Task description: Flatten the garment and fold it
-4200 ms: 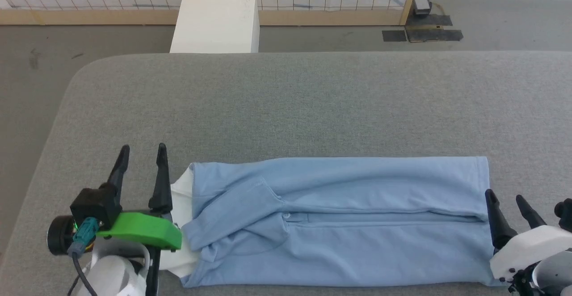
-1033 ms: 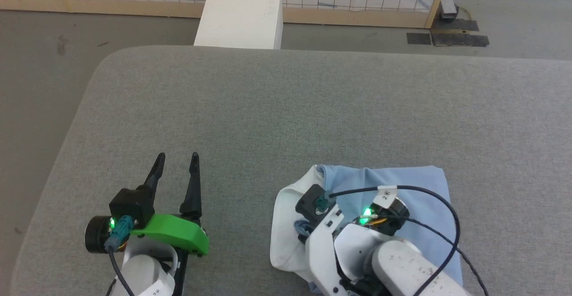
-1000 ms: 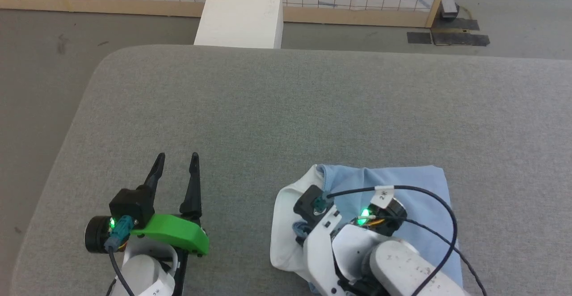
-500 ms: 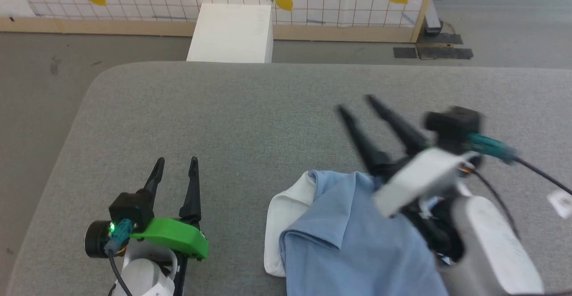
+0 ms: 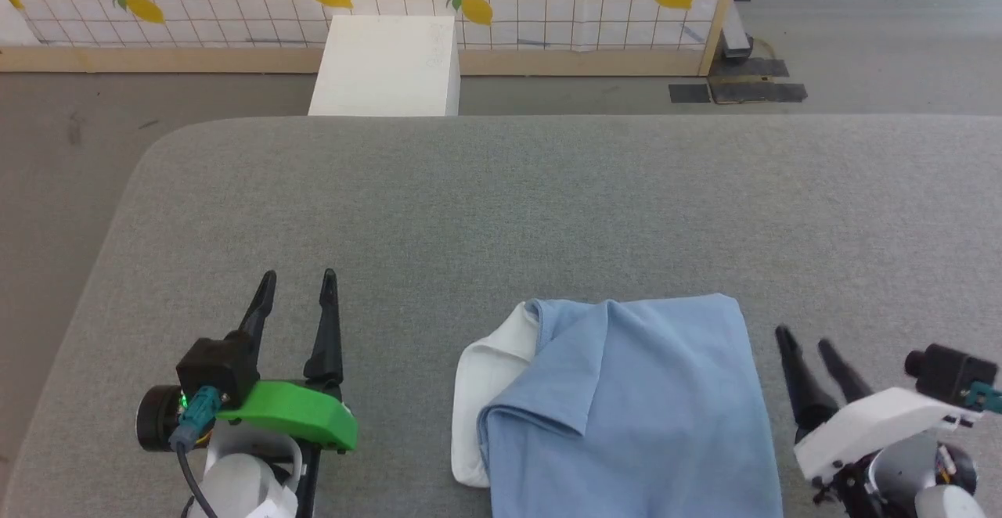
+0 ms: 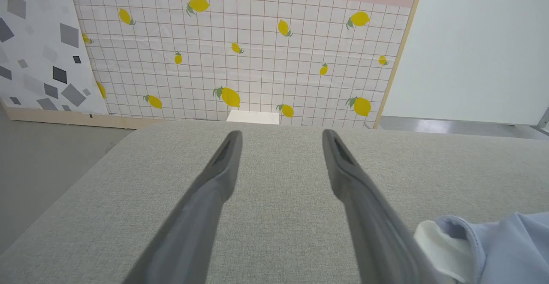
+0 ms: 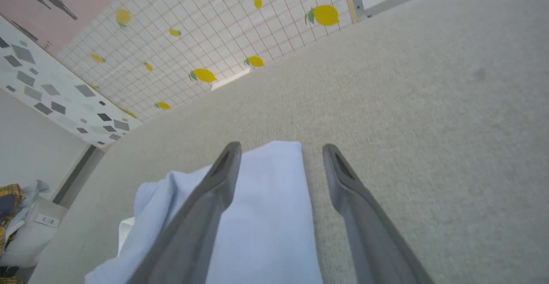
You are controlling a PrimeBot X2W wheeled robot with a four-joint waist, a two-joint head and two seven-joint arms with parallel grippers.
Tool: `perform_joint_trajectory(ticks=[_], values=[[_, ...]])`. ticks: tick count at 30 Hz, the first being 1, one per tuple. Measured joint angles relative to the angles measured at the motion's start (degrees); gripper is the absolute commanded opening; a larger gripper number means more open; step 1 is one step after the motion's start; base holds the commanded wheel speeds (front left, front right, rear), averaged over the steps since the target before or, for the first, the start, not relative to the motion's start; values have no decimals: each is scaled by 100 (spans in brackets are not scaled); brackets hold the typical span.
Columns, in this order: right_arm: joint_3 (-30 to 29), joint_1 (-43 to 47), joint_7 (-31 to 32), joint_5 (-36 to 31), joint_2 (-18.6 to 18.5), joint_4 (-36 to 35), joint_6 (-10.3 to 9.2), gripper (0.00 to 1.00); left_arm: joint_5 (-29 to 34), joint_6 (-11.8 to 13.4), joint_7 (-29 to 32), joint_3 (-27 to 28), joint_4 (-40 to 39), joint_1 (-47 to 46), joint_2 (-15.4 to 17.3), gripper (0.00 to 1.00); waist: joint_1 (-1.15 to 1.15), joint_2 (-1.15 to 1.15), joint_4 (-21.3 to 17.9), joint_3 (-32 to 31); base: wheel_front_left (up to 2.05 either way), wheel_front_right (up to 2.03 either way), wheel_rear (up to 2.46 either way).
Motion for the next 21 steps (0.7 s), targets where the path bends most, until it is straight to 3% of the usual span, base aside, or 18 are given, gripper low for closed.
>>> perform_joint_trajectory(ticks=[15, 16, 17, 18, 19, 21], values=[[323, -332, 1414, 681, -1, 1430, 0, 100, -12, 7, 0, -82, -16, -9, -1, 100, 0, 0, 51, 97, 0, 0, 0], [352, -395, 1505, 690, -4, 1484, 0, 89, -25, 8, 0, -87, -18, -11, -2, 100, 0, 0, 56, 107, 0, 0, 0], [379, -439, 1563, 690, -15, 1504, 0, 44, -33, 8, 0, -87, -18, -12, -2, 100, 0, 0, 60, 115, 0, 0, 0], [403, -485, 1604, 683, -21, 1522, 0, 31, -41, 8, 0, -85, -18, -14, -2, 100, 0, 0, 62, 124, 0, 0, 0], [434, -517, 1637, 642, -20, 1529, 0, 0, -43, 9, 0, -83, -20, -19, -2, 100, 0, 0, 62, 133, 0, 0, 0], [500, -550, 1715, 512, -20, 1522, 0, 0, -46, 9, 0, -73, -25, -24, -2, 100, 0, 0, 55, 138, 0, 0, 0]])
